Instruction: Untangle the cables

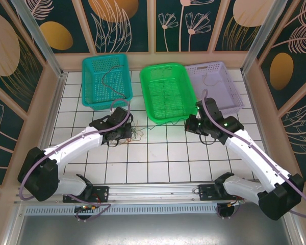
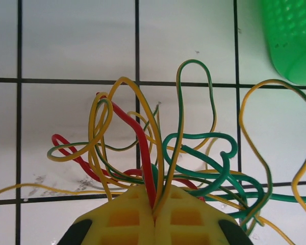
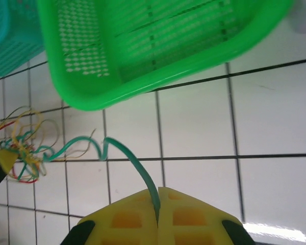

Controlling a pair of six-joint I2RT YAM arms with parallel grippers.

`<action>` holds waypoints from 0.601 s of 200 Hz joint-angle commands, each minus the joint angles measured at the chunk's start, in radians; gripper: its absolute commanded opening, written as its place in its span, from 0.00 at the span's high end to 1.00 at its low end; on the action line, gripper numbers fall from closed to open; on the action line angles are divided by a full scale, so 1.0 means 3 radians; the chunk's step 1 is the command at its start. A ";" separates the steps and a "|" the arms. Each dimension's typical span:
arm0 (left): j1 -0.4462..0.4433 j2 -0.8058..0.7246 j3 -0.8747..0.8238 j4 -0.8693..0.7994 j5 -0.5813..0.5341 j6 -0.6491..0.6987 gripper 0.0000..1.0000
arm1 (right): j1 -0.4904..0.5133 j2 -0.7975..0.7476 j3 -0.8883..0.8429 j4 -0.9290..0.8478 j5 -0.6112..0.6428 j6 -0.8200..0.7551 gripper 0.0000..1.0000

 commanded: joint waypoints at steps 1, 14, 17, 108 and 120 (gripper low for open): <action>0.0021 -0.0040 -0.0121 -0.0355 -0.0464 -0.0050 1.00 | -0.0296 -0.0166 0.0317 -0.0352 0.0573 0.0187 1.00; 0.0020 -0.0047 -0.0191 -0.0366 -0.0503 -0.0060 1.00 | -0.0441 -0.0194 0.0403 -0.0423 0.0686 0.0241 1.00; 0.0020 -0.0048 -0.0206 -0.0366 -0.0512 -0.0059 1.00 | -0.0472 -0.0194 0.0416 -0.0431 0.0726 0.0254 1.00; 0.0024 -0.0024 -0.0423 -0.0322 -0.0514 -0.0070 0.93 | -0.0576 -0.0087 0.0111 0.0007 -0.0286 0.0185 1.00; 0.0021 -0.0016 -0.0444 -0.0285 -0.0473 -0.0067 0.91 | -0.0452 -0.0029 -0.0074 0.0255 -0.0742 0.0222 1.00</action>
